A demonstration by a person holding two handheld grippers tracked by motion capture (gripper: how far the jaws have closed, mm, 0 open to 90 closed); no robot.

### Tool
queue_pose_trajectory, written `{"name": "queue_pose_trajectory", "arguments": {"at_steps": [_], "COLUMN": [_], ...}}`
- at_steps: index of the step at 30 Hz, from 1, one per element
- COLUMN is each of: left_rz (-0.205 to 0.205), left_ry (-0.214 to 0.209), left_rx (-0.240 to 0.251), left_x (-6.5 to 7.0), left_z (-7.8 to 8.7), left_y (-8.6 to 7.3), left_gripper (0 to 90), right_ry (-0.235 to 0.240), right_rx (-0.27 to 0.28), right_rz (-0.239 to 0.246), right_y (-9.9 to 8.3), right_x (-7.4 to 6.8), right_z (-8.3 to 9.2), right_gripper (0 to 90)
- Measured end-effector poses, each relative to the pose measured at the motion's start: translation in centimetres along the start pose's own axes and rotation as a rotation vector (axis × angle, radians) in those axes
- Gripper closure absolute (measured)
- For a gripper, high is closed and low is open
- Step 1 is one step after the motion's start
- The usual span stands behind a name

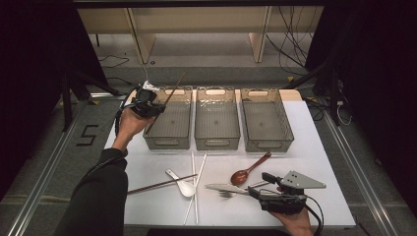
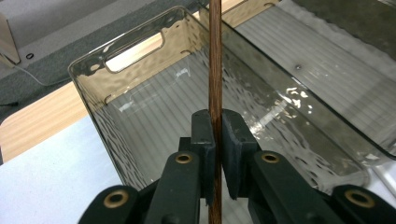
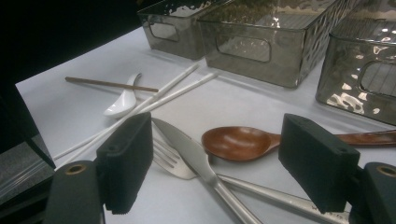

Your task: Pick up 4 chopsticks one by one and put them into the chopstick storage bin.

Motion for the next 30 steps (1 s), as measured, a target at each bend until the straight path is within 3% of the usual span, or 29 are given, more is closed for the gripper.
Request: {"name": "queue_pose_trajectory", "arguments": {"at_steps": [13,30], "left_rz": [0.042,0.064], "left_ry": [0.012,0.011], "left_rx": [0.012,0.014], "left_x": [-0.5,-0.3], "left_z": [-1.1,-1.7], "left_y": [-1.2,-1.9], "left_gripper": [83.5,83.1], "right_ry": [0.002,0.001], "right_rx": [0.001,0.000], "right_rz": [0.000,-0.001], "right_y": [0.0,0.0], "right_x": [0.0,-0.1], "right_z": [0.0,0.0], "right_gripper": [27.0,27.0]}}
Point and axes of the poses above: each handheld gripper's, and its own axes: z roughly backward along the jaws, y roughly out of its top, x roughly to its right, the point moved 6 cm from there along -z, roughly forward along the jaws, and after that the axes turned 9 degrees about x, right-handed, at the moved point
